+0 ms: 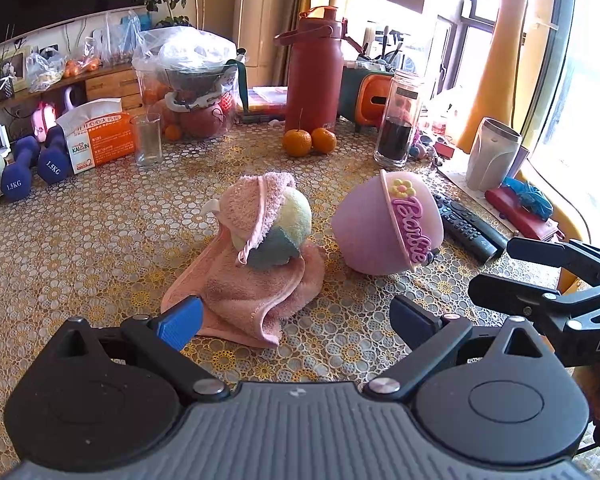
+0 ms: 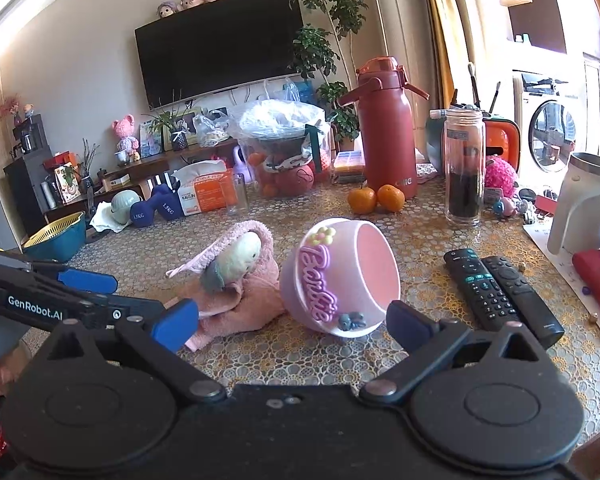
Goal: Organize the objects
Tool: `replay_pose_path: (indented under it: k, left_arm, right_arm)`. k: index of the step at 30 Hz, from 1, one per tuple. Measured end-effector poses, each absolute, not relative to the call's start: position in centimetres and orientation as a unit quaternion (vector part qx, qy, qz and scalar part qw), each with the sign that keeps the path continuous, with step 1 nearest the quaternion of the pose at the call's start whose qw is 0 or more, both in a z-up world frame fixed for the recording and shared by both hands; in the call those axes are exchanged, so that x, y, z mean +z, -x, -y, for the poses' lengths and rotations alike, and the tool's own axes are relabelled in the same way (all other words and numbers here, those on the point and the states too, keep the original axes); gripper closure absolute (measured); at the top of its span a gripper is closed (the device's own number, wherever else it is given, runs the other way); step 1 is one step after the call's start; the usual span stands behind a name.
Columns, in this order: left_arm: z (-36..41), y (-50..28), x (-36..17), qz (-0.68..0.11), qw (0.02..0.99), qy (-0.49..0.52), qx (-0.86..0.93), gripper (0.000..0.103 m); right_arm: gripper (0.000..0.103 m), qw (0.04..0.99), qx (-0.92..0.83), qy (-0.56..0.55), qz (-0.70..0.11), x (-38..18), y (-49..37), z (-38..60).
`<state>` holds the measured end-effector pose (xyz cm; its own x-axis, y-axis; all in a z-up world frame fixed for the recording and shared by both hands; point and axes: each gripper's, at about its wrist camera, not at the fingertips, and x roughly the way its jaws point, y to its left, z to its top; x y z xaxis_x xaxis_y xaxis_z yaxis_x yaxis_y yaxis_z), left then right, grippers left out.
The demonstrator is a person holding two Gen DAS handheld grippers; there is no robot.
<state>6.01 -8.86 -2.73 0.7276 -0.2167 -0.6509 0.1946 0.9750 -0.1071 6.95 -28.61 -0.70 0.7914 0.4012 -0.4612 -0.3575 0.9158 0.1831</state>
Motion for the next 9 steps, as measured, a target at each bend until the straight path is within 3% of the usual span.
replay_pose_path:
  k: [9]
  left_arm:
    - [9.27, -5.32, -2.4, -0.342, 0.932, 0.001, -0.119, 0.003]
  right_arm:
    - [0.003, 0.946, 0.197, -0.046, -0.251, -0.59, -5.78, 28.55]
